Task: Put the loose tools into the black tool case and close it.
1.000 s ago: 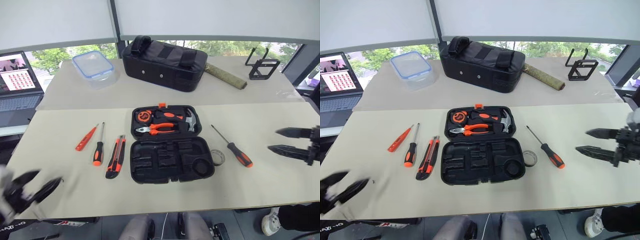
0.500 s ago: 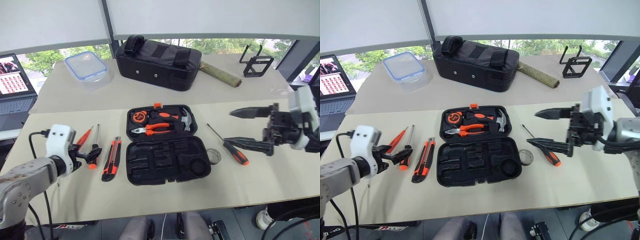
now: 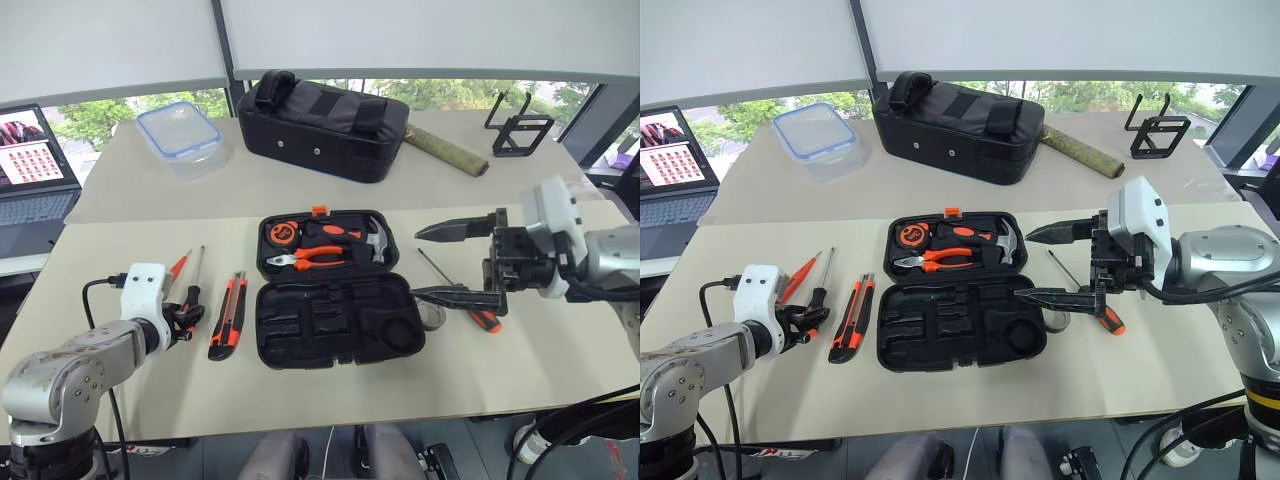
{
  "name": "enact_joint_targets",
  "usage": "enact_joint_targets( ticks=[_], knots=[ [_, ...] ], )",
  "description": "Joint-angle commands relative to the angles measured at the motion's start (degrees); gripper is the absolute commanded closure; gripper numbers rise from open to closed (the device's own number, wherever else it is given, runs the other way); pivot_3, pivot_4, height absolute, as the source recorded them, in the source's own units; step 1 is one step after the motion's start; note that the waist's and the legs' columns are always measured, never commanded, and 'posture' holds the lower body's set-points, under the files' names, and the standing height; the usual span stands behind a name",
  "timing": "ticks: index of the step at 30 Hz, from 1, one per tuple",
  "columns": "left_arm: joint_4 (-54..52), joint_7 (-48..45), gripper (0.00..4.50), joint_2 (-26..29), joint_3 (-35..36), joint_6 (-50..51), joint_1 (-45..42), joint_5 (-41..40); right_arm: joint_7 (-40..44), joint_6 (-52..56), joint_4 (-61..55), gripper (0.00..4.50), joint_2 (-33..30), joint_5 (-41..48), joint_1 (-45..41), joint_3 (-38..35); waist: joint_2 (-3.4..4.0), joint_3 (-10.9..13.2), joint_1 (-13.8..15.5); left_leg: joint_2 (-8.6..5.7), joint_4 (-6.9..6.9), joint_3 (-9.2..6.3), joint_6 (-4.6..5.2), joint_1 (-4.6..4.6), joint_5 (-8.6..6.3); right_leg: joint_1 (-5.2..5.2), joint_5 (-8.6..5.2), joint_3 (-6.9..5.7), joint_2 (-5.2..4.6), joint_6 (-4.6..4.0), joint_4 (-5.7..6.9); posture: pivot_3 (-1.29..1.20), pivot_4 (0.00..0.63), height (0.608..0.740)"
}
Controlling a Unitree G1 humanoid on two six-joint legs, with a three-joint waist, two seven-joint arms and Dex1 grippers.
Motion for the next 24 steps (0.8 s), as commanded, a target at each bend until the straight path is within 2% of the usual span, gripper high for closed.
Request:
enact_joint_targets(
  ticks=[1,4,8,12,14,17,24],
  knots=[
    [1.1,-3.5,3.63,0.9,1.2,-0.9,0.9,0.2,0.2,-0.5,-1.3,0.00,0.0,0.4,-0.4,-0.1,0.00,0.0,0.0,0.00,0.00,0.00,0.01,0.00,0.00,0.00,0.00,0.00,0.00,0.00,0.00,0.00,0.150,0.714],
    [1.8,-13.1,3.62,7.1,2.5,-9.2,-0.2,0.4,0.4,-0.7,-1.3,0.00,-0.2,-0.1,0.8,-0.2,-0.05,0.0,-0.1,0.00,-0.01,0.00,0.01,-0.02,0.00,-0.04,0.00,-0.01,0.01,-0.01,0.01,0.00,0.150,0.714],
    [5.0,-39.4,3.62,20.3,-1.2,-30.9,-1.7,4.1,2.3,0.9,-1.0,0.00,-2.4,1.1,3.8,-1.9,-0.19,0.1,0.1,0.01,0.01,-0.07,-0.05,-0.09,0.02,-0.07,-0.01,-0.04,-0.01,-0.09,-0.01,0.00,0.150,0.714],
    [11.0,-58.6,3.62,26.5,-12.7,-43.5,-9.5,7.6,3.5,-0.3,-0.3,0.00,-3.9,0.0,6.9,-3.7,-0.12,0.1,0.2,0.00,-0.01,0.00,-0.05,-0.09,0.01,0.02,-0.01,-0.12,-0.08,-0.09,-0.21,0.00,0.150,0.714],
    [13.9,-64.3,3.62,25.6,-20.2,-46.6,-16.2,10.5,3.0,-1.6,0.2,0.00,-3.9,-1.4,8.1,-4.1,-0.15,0.1,0.3,0.00,-0.01,0.00,-0.03,-0.08,0.02,0.04,-0.01,-0.13,-0.08,-0.08,-0.19,0.00,0.150,0.714],
    [19.3,-68.7,3.62,20.5,-31.3,-51.4,-26.0,17.4,2.1,-2.1,0.3,0.00,-3.4,-1.9,9.4,-4.8,-0.16,0.1,0.2,0.00,0.00,-0.01,0.01,-0.13,0.04,0.02,0.01,-0.13,-0.07,-0.11,-0.15,0.00,0.150,0.714],
    [31.9,-68.3,3.62,9.1,-44.6,-55.8,-37.6,30.6,-0.4,-1.8,-2.3,0.00,-2.8,-1.9,12.9,-7.4,-0.17,0.1,-0.6,0.02,0.13,-0.04,0.11,-0.46,0.10,-0.21,0.03,-0.09,-0.03,-0.11,-0.14,0.00,0.150,0.714]
  ],
)
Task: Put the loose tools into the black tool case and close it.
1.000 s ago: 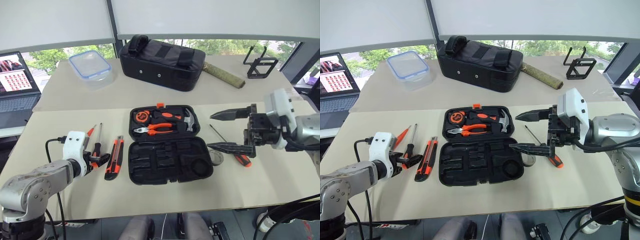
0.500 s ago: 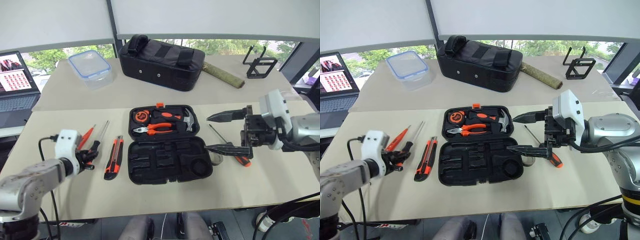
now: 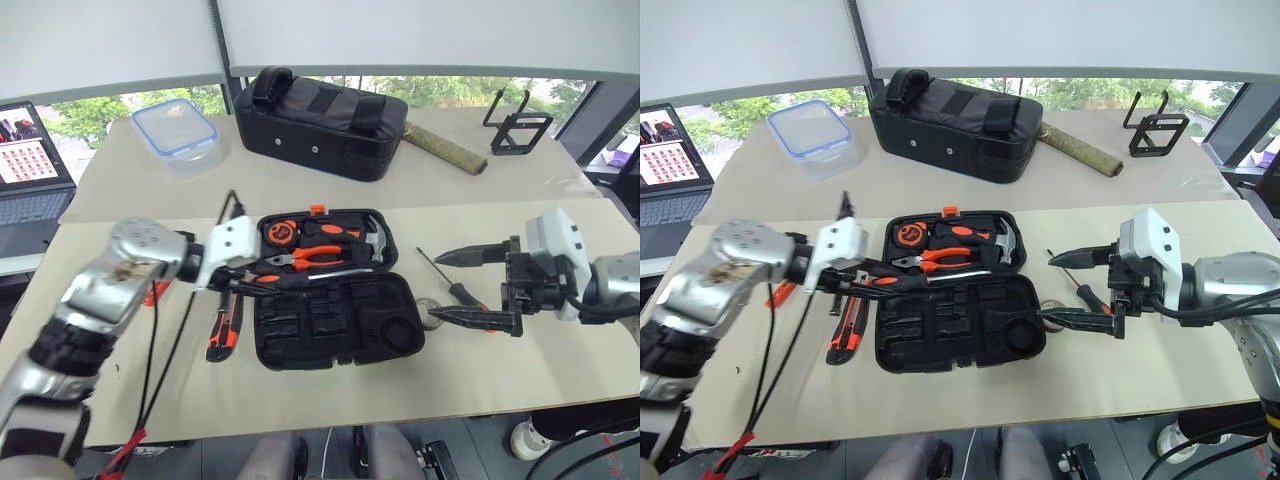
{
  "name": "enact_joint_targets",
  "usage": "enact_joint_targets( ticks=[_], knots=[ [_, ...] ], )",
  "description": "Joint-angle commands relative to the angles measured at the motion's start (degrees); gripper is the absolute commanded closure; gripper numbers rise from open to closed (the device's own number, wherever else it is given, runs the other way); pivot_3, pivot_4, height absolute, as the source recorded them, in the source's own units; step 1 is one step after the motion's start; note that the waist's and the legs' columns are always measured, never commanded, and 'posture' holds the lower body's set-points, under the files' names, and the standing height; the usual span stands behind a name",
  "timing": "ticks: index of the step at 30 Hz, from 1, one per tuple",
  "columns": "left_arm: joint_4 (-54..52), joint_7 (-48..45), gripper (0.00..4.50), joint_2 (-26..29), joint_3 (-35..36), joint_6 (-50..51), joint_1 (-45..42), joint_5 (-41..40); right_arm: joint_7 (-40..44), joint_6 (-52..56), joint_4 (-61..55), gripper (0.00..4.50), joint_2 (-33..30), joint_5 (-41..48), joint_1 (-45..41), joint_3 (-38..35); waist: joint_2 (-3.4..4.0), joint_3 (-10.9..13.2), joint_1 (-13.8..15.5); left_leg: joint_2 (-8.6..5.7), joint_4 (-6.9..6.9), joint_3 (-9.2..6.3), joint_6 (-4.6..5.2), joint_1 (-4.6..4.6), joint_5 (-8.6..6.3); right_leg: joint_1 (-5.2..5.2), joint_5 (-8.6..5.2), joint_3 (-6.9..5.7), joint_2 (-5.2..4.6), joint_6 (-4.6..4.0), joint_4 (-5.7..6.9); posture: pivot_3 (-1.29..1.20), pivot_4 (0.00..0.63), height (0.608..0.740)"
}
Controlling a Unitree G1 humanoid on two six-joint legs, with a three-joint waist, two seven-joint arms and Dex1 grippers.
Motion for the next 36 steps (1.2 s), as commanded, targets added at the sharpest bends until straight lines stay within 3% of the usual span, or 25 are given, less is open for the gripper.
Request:
enact_joint_targets(
  ticks=[1,12,14,15,22,25,28,36],
  knots=[
    [5.6,1.4,3.62,-3.6,-4.0,-1.9,-4.4,6.8,-2.0,-0.6,-3.5,0.00,0.0,0.7,1.8,-4.5,0.00,0.0,0.1,0.00,0.05,-0.01,0.00,-0.06,0.00,-0.03,0.00,0.01,0.00,0.00,0.02,0.00,0.150,0.714],
    [9.1,1.7,3.62,-5.6,-4.3,-1.4,-3.9,11.3,-5.2,-0.1,-5.3,0.00,0.4,1.4,3.7,-6.3,0.00,0.0,0.0,0.01,0.61,-0.11,0.07,-0.27,-0.02,-0.03,0.03,-0.02,0.01,0.06,0.17,0.00,0.150,0.714],
    [7.6,0.8,2.61,-5.8,-3.6,0.3,-3.7,10.0,-5.4,-0.1,-5.4,0.00,0.4,1.5,3.7,-6.3,0.00,0.0,0.0,0.01,0.65,-0.10,0.07,-0.26,-0.02,-0.01,0.04,-0.01,0.01,0.07,0.22,0.00,0.150,0.714],
    [6.9,0.5,2.45,-5.8,-3.3,0.8,-3.6,9.5,-5.5,-0.2,-5.4,0.00,0.4,1.5,3.7,-6.3,0.00,0.0,0.0,0.01,0.65,-0.11,0.08,-0.26,-0.02,-0.02,0.04,-0.01,0.01,0.07,0.22,0.00,0.150,0.714],
    [3.1,-1.7,0.04,-4.4,-1.1,3.7,-4.0,7.4,-6.0,-0.8,-4.3,0.00,1.1,1.0,2.8,-5.4,0.00,0.0,0.1,0.00,0.73,-0.11,0.08,-0.31,-0.02,-0.04,0.05,-0.02,0.01,0.09,0.25,0.00,0.150,0.714],
    [3.2,-1.2,0.04,-4.8,-0.3,4.2,-4.6,6.9,-6.1,-1.0,-4.3,0.00,1.4,0.7,2.9,-5.2,0.00,0.0,0.1,0.00,0.73,-0.11,0.08,-0.31,-0.02,-0.05,0.05,-0.02,0.02,0.09,0.26,0.00,0.150,0.714],
    [3.9,-0.7,0.84,-6.5,0.6,4.9,-5.4,6.1,-6.2,-1.1,-4.3,0.00,1.7,0.5,3.0,-5.0,0.00,0.0,0.2,0.00,0.73,-0.11,0.08,-0.31,-0.02,-0.05,0.05,-0.03,0.02,0.09,0.26,0.00,0.150,0.714],
    [7.1,1.1,3.87,-11.8,-2.3,3.1,-6.1,9.2,-6.0,-1.4,-3.6,0.00,1.5,-0.5,3.9,-5.6,0.00,0.0,0.3,0.00,0.75,-0.10,0.09,-0.32,-0.02,-0.05,0.05,-0.02,0.02,0.09,0.27,0.00,0.150,0.714]
  ],
)
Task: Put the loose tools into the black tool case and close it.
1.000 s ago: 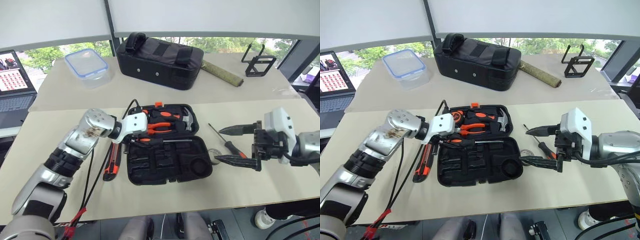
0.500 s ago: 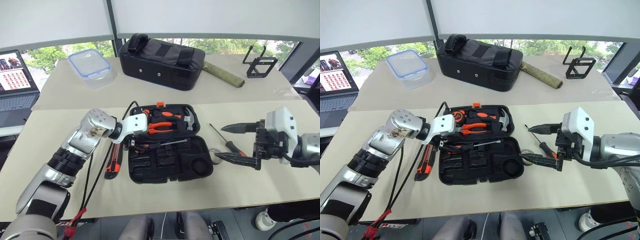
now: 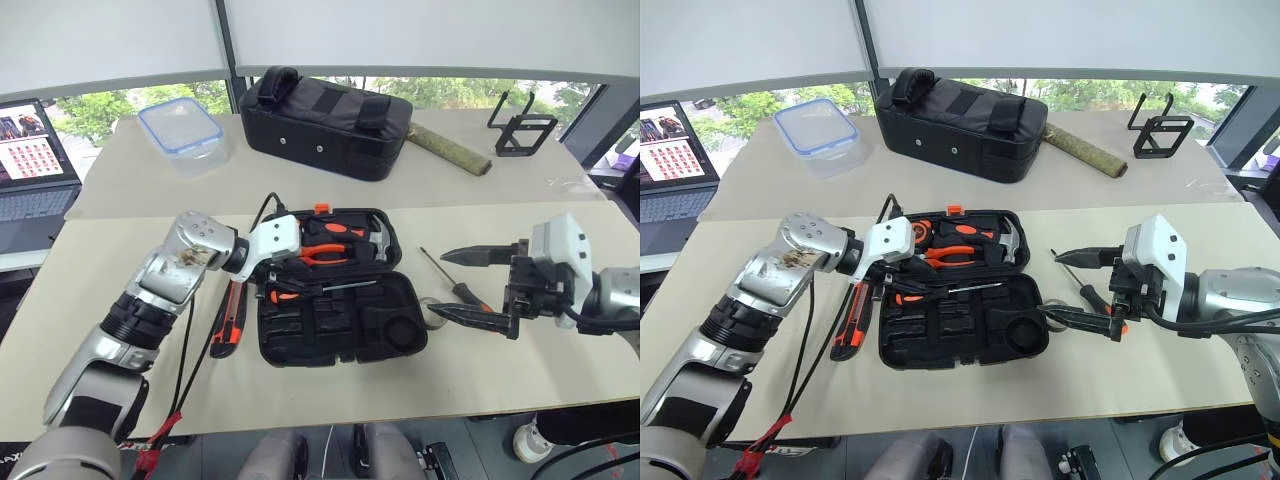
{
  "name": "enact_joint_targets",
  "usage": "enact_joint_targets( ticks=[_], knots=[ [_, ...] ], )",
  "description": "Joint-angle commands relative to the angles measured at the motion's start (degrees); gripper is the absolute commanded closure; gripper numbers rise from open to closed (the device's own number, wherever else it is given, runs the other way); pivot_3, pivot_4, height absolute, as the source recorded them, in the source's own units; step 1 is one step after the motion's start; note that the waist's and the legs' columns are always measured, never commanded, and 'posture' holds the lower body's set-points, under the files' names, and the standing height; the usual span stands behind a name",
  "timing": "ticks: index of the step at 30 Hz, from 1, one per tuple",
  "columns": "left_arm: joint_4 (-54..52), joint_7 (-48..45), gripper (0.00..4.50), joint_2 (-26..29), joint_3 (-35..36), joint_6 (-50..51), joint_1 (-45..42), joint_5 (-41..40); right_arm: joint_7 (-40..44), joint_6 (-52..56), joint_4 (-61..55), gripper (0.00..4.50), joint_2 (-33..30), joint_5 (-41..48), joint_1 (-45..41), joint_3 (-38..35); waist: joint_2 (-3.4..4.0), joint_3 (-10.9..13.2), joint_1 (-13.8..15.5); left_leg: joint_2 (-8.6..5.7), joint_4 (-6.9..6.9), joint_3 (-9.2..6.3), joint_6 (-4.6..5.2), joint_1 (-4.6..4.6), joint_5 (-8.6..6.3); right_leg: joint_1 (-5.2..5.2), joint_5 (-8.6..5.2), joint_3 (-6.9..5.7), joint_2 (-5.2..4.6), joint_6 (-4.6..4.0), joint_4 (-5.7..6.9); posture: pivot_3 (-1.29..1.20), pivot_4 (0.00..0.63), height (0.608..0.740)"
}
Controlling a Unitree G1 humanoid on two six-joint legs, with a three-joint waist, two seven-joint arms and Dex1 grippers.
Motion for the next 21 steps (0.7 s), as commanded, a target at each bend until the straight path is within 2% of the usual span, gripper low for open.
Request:
enact_joint_targets(
  ticks=[1,2,8,12,14,17,20,21],
  knots=[
    [1.3,1.1,4.23,-1.7,-1.3,-2.0,-1.4,1.8,-0.2,-1.2,-0.2,0.00,-0.1,-0.1,0.2,-2.1,0.00,0.0,0.0,0.00,0.00,0.00,0.00,0.00,0.00,0.00,0.00,0.00,0.00,0.00,0.00,0.00,0.150,0.714],
    [1.9,1.2,4.47,-2.0,-2.2,-2.6,-1.4,2.8,-0.3,-1.1,-0.2,0.00,-0.1,-0.1,0.3,-2.4,0.00,0.0,0.0,0.00,0.00,0.00,0.00,0.00,0.00,0.00,0.00,0.00,0.00,0.00,0.00,0.00,0.150,0.714],
    [5.6,3.0,4.47,-2.7,-7.0,-8.1,-0.1,9.2,-1.1,-0.4,-0.6,0.00,0.2,0.2,1.9,-3.8,0.00,0.0,0.1,0.00,0.00,0.00,0.00,0.02,0.00,0.03,0.00,0.02,-0.02,0.00,-0.01,0.00,0.150,0.714],
    [8.1,4.1,4.47,-3.5,-7.7,-11.4,0.7,11.4,-2.4,-1.0,-0.6,0.00,0.5,-1.6,4.6,-4.5,0.05,-0.2,0.5,0.00,0.00,0.01,0.01,0.16,0.00,0.16,0.01,0.04,-0.03,0.01,-0.02,0.00,0.150,0.714],
    [7.9,3.7,4.47,-3.5,-6.6,-12.1,0.9,10.5,-4.5,-0.5,-0.4,0.00,1.0,-3.2,7.1,-5.3,0.00,-0.3,0.9,0.00,-0.01,0.00,0.04,0.27,-0.02,0.28,0.01,0.04,-0.04,0.01,-0.02,0.00,0.150,0.714],
    [3.7,1.2,4.47,-2.6,0.0,-6.1,0.9,3.2,-9.9,1.8,0.2,0.00,2.9,-5.1,10.7,-7.7,0.01,-0.3,1.1,0.00,0.00,0.03,0.08,0.27,-0.05,0.24,0.01,0.09,-0.03,0.01,0.05,0.00,0.150,0.714],
    [-1.3,-2.8,3.77,0.3,7.2,0.8,1.7,-5.9,-14.4,3.9,0.1,0.00,5.7,-6.2,14.5,-9.1,-0.01,-0.2,0.6,0.00,0.00,0.07,0.07,0.16,-0.04,-0.01,0.00,0.14,0.00,0.01,0.34,0.00,0.150,0.714],
    [-2.9,-4.1,3.40,1.3,9.0,2.6,2.2,-8.6,-15.4,4.2,0.1,0.00,6.5,-6.4,15.4,-9.1,-0.01,-0.2,0.4,0.00,0.00,0.07,0.04,0.09,-0.03,-0.13,0.00,0.15,0.00,0.00,0.45,0.00,0.150,0.714]
  ],
)
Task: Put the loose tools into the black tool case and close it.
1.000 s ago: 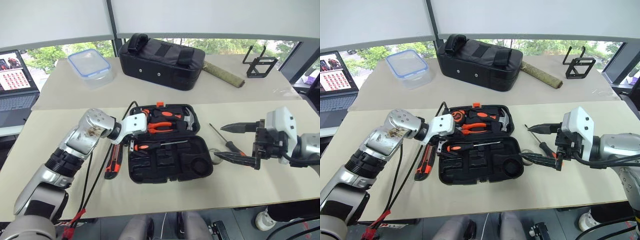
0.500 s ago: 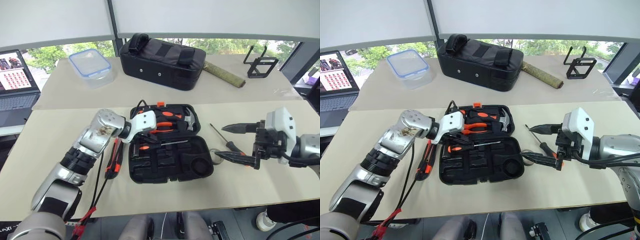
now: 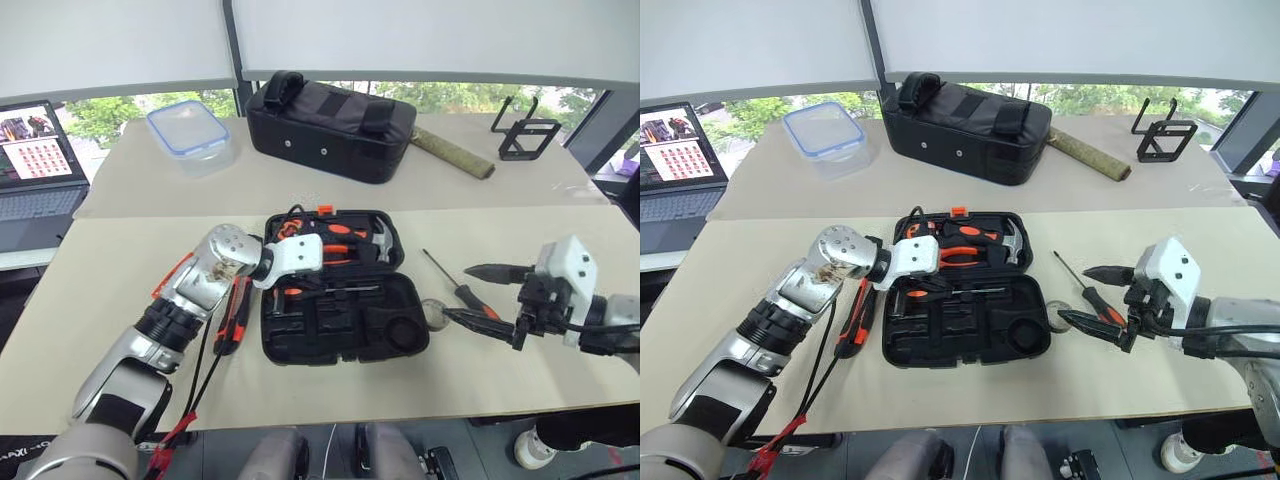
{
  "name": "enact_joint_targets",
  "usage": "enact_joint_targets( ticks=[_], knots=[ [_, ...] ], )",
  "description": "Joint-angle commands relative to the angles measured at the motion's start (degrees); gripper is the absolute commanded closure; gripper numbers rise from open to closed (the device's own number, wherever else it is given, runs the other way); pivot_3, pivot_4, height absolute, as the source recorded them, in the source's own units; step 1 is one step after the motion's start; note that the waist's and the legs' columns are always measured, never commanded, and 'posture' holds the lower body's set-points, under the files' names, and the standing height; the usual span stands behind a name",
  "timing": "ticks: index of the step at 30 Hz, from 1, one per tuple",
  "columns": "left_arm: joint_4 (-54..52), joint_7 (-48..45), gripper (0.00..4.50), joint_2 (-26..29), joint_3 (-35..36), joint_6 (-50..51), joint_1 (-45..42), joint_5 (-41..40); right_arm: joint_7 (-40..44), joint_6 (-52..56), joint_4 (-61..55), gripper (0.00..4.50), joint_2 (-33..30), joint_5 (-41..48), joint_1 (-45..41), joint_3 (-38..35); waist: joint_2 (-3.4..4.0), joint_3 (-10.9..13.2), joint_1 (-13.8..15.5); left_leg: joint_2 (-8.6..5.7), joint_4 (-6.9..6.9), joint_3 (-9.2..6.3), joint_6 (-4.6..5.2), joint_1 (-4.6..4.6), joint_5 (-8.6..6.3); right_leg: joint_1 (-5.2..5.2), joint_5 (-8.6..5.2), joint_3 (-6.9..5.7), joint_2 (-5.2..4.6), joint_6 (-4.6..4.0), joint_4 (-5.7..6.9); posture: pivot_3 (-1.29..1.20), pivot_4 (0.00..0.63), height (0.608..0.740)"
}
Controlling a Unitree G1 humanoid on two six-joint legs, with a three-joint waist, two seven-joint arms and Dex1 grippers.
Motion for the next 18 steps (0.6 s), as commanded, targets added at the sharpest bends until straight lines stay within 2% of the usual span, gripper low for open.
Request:
enact_joint_targets(
  ticks=[1,6,8,9,10,13,17,18],
  knots=[
    [-7.4,-4.8,3.01,3.8,9.1,7.3,0.4,-10.8,-5.0,1.6,-0.3,0.00,2.3,-1.7,2.3,-1.9,0.00,0.0,-0.3,0.00,0.00,0.00,-0.04,-0.08,0.02,-0.11,0.00,-0.01,0.00,0.00,0.03,0.00,0.150,0.714],
    [-14.0,-7.3,1.20,8.3,15.8,14.0,3.0,-20.2,-8.2,1.3,2.8,0.00,4.9,-4.7,3.2,1.2,0.04,0.0,-0.8,-0.01,0.03,0.04,-0.07,-0.10,0.04,-0.15,0.00,-0.04,0.00,-0.01,-0.01,0.00,0.150,0.714],
    [-15.9,-7.2,0.64,9.8,17.2,16.0,3.9,-22.3,-9.1,0.3,5.0,0.00,5.8,-6.3,2.3,2.6,0.04,0.0,-0.8,-0.01,0.02,0.02,-0.07,-0.09,0.04,-0.11,0.00,-0.04,0.01,-0.01,-0.03,0.00,0.150,0.714],
    [-17.1,-7.7,0.17,10.7,17.9,16.7,4.6,-23.7,-9.6,-0.3,6.6,0.00,6.3,-7.2,1.4,3.4,0.04,0.0,-0.8,-0.01,0.02,0.02,-0.07,-0.07,0.04,-0.09,0.00,-0.06,0.02,-0.01,-0.04,0.00,0.150,0.714],
    [-18.1,-8.2,0.02,11.5,18.5,16.8,5.4,-24.8,-9.9,-0.8,8.1,0.00,6.7,-7.9,0.6,4.1,0.04,0.0,-0.9,-0.01,0.02,0.02,-0.07,-0.07,0.04,-0.07,0.00,-0.06,0.02,-0.01,-0.04,0.00,0.150,0.714],
    [-19.7,-8.3,0.02,13.2,18.9,17.5,6.7,-26.4,-10.0,-1.2,12.1,0.00,7.5,-9.2,-1.5,5.6,0.05,0.0,-0.9,-0.01,0.02,0.05,-0.07,-0.04,0.04,-0.07,0.00,-0.06,0.03,-0.01,-0.05,0.00,0.150,0.714],
    [-21.0,-7.1,0.00,14.6,18.9,17.9,6.9,-27.2,-8.9,-5.0,19.9,1.07,8.0,-11.6,-4.4,7.6,0.05,0.0,-0.9,-0.02,0.01,0.04,-0.07,0.05,0.04,0.04,-0.01,-0.07,0.04,-0.02,-0.07,0.00,0.150,0.714],
    [-21.1,-7.0,0.00,14.8,18.8,17.9,6.9,-27.3,-8.6,-5.5,20.7,1.47,8.0,-11.7,-4.7,7.6,0.05,0.0,-0.9,-0.02,0.01,0.03,-0.07,0.09,0.04,0.08,-0.01,-0.07,0.04,-0.02,-0.08,0.00,0.150,0.714]
  ],
)
